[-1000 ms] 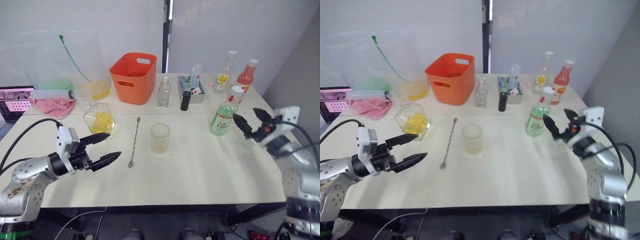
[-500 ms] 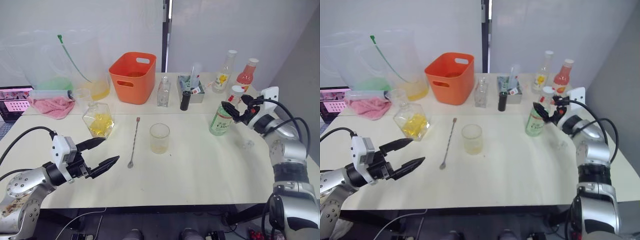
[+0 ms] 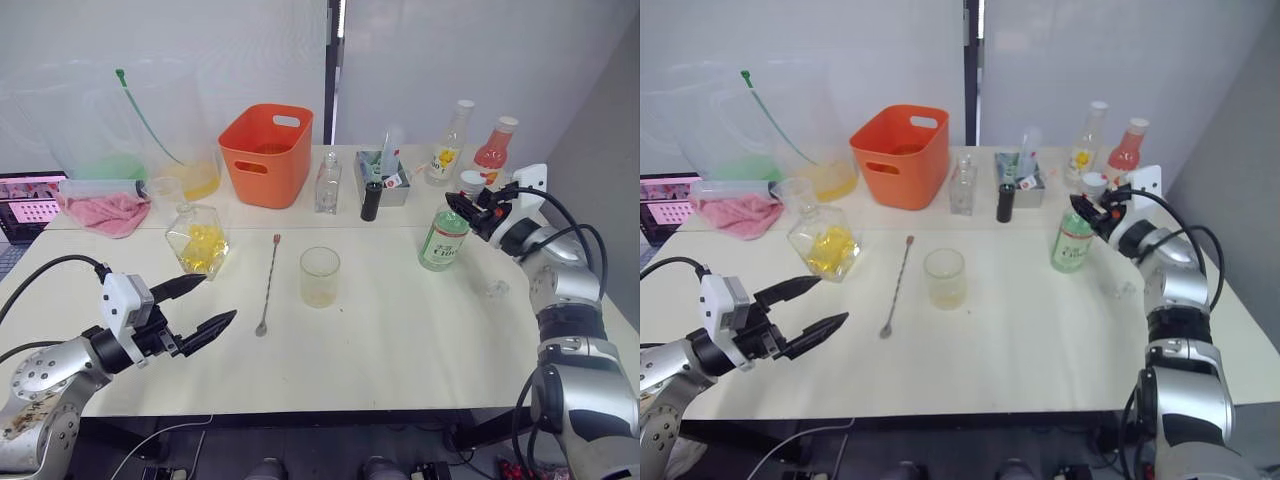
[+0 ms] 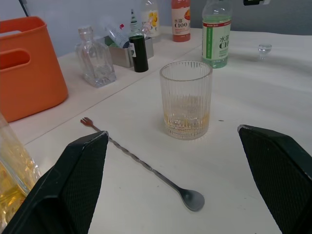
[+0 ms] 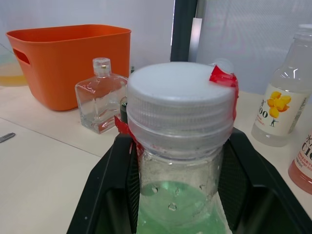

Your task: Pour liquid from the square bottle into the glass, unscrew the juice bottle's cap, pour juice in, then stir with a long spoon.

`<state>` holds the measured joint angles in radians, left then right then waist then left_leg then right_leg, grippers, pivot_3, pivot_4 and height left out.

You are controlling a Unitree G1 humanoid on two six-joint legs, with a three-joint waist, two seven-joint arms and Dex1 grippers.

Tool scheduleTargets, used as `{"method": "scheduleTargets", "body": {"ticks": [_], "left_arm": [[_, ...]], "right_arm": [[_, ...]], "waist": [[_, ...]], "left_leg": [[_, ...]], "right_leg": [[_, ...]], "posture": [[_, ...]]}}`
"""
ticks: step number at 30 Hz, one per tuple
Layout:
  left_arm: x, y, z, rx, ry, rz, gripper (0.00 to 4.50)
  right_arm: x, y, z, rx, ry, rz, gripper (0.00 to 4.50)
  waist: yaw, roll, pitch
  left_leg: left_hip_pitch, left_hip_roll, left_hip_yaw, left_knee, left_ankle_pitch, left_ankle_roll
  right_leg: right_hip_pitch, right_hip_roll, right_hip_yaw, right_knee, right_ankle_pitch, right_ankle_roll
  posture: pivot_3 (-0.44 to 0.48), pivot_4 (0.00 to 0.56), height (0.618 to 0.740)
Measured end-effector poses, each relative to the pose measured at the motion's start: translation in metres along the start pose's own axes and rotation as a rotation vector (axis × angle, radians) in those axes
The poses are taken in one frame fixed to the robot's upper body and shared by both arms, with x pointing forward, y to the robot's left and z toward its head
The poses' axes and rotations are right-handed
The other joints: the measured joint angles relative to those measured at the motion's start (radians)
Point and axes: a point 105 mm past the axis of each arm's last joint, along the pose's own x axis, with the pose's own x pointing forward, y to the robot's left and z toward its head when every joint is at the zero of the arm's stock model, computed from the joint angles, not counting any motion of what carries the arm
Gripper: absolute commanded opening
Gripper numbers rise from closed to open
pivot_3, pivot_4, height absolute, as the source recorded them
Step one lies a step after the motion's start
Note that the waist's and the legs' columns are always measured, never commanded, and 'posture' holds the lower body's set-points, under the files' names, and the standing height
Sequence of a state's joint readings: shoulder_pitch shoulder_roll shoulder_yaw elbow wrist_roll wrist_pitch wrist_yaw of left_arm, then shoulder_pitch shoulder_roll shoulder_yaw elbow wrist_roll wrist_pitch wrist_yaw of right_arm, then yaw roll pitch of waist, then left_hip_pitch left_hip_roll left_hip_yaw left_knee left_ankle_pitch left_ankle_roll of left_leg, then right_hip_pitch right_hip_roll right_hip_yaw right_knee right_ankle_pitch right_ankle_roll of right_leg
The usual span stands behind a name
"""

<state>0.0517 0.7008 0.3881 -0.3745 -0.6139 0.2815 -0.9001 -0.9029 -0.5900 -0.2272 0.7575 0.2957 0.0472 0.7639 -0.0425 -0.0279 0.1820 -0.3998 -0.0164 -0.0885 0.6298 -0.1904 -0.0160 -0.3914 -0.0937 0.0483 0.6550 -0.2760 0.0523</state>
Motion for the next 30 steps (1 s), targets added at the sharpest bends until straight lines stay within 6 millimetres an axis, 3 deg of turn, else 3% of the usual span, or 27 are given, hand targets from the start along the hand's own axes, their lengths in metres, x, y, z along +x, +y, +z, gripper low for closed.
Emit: {"method": "scheduleTargets", "body": {"ticks": [8,13,15,19,22,25,26,30], "left_arm": [[0.005,0.006,0.000,0.006,-0.009,-0.026,4.50],[0.009,0.004,0.000,0.007,-0.004,-0.086,4.50],[0.009,0.005,-0.001,0.006,0.013,-0.118,4.50],[0.016,0.010,0.008,-0.010,-0.011,-0.152,4.50],[0.017,0.007,0.009,-0.019,-0.015,-0.188,4.50],[0.018,0.005,0.008,-0.033,-0.003,-0.209,4.50],[0.016,0.004,0.007,-0.036,0.016,-0.220,4.50],[0.015,-0.002,0.008,-0.031,0.020,-0.242,4.50]], "right_arm": [[-0.006,0.007,0.014,-0.007,0.033,0.119,1.56],[-0.019,0.039,0.053,-0.018,-0.015,0.347,1.56],[-0.031,0.064,0.066,-0.017,-0.021,0.487,1.56],[-0.046,0.137,0.086,0.027,-0.047,0.819,1.56],[-0.056,0.173,0.094,0.033,-0.049,0.964,1.56],[-0.058,0.188,0.093,0.038,-0.042,1.013,1.56],[-0.058,0.203,0.089,0.044,-0.056,1.029,1.56],[-0.058,0.238,0.066,0.091,-0.035,1.085,1.56]], "waist": [[0.001,0.003,0.002],[-0.003,0.006,0.004],[-0.002,0.006,0.004],[-0.006,0.007,0.004],[0.000,0.007,0.004],[0.006,0.006,0.005],[0.005,0.006,0.004],[0.002,0.006,0.004]], "left_leg": [[-0.006,0.000,0.000,0.000,0.000,0.000],[-0.010,0.000,0.002,-0.001,0.000,0.000],[-0.010,0.000,0.001,-0.001,0.000,0.000],[-0.010,0.001,0.003,0.000,0.000,0.000],[-0.010,0.001,0.003,0.002,0.000,0.000],[-0.010,0.000,0.002,0.002,0.000,0.000],[-0.010,0.001,0.002,0.002,0.000,0.000],[-0.010,0.000,0.002,0.002,0.000,0.000]], "right_leg": [[-0.007,0.000,0.000,0.001,0.000,0.000],[-0.014,0.000,0.002,0.005,0.000,0.000],[-0.014,0.000,0.002,0.004,0.000,0.000],[-0.014,0.000,0.002,0.004,0.000,0.000],[-0.013,0.000,0.002,0.004,0.000,0.000],[-0.013,0.000,0.002,0.004,0.000,0.000],[-0.014,0.000,0.002,0.005,0.000,0.000],[-0.015,0.000,0.002,0.007,0.000,0.000]], "posture": [[0.000,0.150,0.740],[0.000,0.150,0.740],[0.000,0.150,0.740],[0.000,0.150,0.740],[0.000,0.150,0.740],[0.000,0.150,0.740],[0.000,0.150,0.740],[0.000,0.150,0.740]]}}
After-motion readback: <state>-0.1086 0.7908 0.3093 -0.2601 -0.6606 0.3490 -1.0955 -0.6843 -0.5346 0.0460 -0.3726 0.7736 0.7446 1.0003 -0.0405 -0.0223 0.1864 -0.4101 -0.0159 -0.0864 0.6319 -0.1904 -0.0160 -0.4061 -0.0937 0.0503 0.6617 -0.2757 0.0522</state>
